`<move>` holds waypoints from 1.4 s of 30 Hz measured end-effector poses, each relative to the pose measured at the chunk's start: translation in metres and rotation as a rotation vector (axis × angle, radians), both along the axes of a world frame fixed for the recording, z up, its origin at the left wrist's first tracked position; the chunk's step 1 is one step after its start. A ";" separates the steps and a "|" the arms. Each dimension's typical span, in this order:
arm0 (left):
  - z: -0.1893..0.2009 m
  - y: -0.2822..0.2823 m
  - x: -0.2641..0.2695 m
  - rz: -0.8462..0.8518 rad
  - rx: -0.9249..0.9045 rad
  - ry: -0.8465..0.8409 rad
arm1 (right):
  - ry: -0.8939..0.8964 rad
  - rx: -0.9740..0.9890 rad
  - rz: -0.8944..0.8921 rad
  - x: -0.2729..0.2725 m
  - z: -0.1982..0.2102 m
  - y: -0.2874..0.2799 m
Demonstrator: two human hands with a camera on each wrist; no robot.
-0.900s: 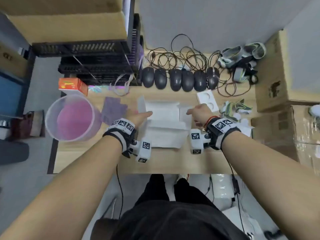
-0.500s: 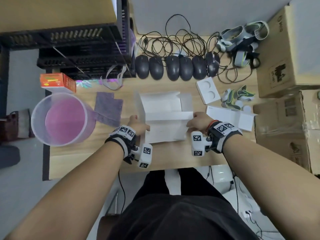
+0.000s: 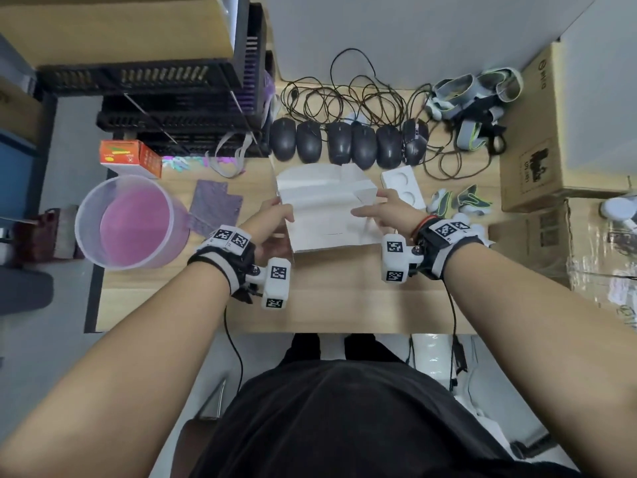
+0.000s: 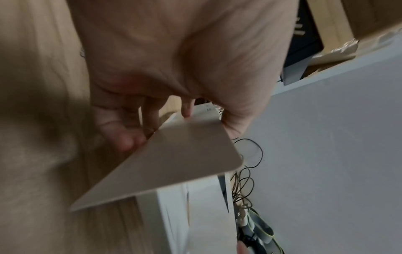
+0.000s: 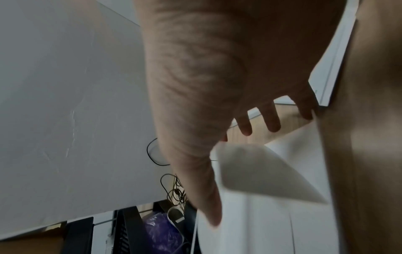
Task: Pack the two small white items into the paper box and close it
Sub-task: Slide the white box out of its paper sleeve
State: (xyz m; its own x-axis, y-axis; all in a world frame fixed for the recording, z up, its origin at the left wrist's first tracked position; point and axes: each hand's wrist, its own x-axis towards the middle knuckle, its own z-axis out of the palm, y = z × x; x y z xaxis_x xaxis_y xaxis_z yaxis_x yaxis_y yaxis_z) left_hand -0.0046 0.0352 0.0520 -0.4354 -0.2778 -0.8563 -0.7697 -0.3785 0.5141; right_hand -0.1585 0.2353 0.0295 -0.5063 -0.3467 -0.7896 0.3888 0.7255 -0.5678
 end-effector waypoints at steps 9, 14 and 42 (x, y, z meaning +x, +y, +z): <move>0.032 -0.004 -0.011 -0.070 -0.022 -0.038 | 0.171 -0.250 0.242 -0.027 0.029 0.022; 0.034 -0.006 -0.017 -0.126 -0.018 -0.061 | 0.224 -0.257 0.272 -0.037 0.028 0.019; 0.017 -0.010 -0.040 -0.157 -0.069 0.031 | 0.299 -0.050 0.280 -0.020 0.010 0.009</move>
